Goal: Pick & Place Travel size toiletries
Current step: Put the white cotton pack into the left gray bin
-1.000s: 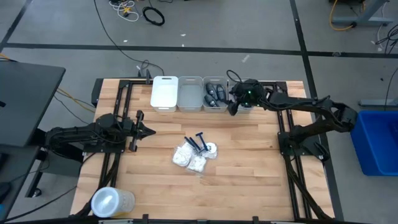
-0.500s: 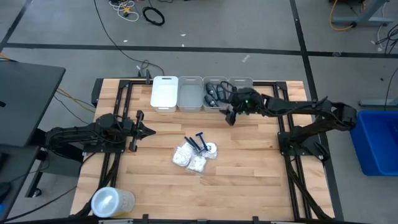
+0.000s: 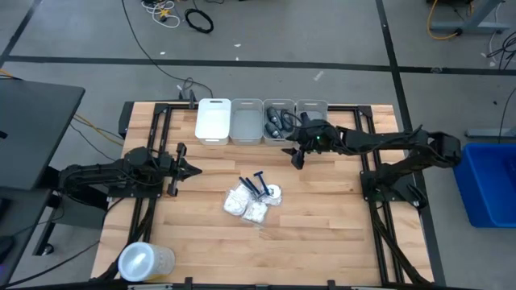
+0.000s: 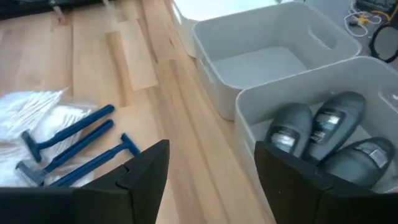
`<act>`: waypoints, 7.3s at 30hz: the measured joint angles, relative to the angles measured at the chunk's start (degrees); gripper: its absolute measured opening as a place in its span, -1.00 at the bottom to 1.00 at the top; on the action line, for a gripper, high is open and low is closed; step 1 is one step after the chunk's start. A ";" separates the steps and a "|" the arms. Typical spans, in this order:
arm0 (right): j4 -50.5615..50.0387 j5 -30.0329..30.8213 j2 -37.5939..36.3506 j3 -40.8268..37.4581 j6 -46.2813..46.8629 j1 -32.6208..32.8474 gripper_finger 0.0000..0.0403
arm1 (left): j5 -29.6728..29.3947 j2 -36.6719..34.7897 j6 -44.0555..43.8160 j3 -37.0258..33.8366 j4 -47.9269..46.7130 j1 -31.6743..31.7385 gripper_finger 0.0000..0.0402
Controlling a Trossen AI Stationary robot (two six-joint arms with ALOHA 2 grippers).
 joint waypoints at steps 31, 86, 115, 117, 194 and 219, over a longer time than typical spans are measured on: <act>-2.51 0.35 8.56 10.86 1.07 6.40 0.15 | 0.00 0.02 0.00 0.00 0.02 -0.01 -0.92; 17.27 -18.01 12.44 -12.48 -25.31 10.77 -0.10 | 0.00 0.01 0.00 0.00 -0.01 0.01 -0.92; 29.13 -31.33 26.03 -12.50 -28.53 2.40 -0.11 | 0.00 0.00 0.00 0.00 0.01 0.01 -0.92; 29.73 -31.49 26.49 -12.48 -28.53 2.38 -0.13 | 0.00 0.01 0.00 0.00 0.00 -0.01 -0.92; 28.37 -34.17 17.08 -12.37 -30.50 4.04 -0.98 | 0.00 0.01 0.00 0.00 -0.02 0.00 -0.92; 27.03 -33.60 4.91 -9.57 -28.46 6.09 -0.98 | 0.00 -0.01 0.00 0.02 0.00 -0.01 -0.92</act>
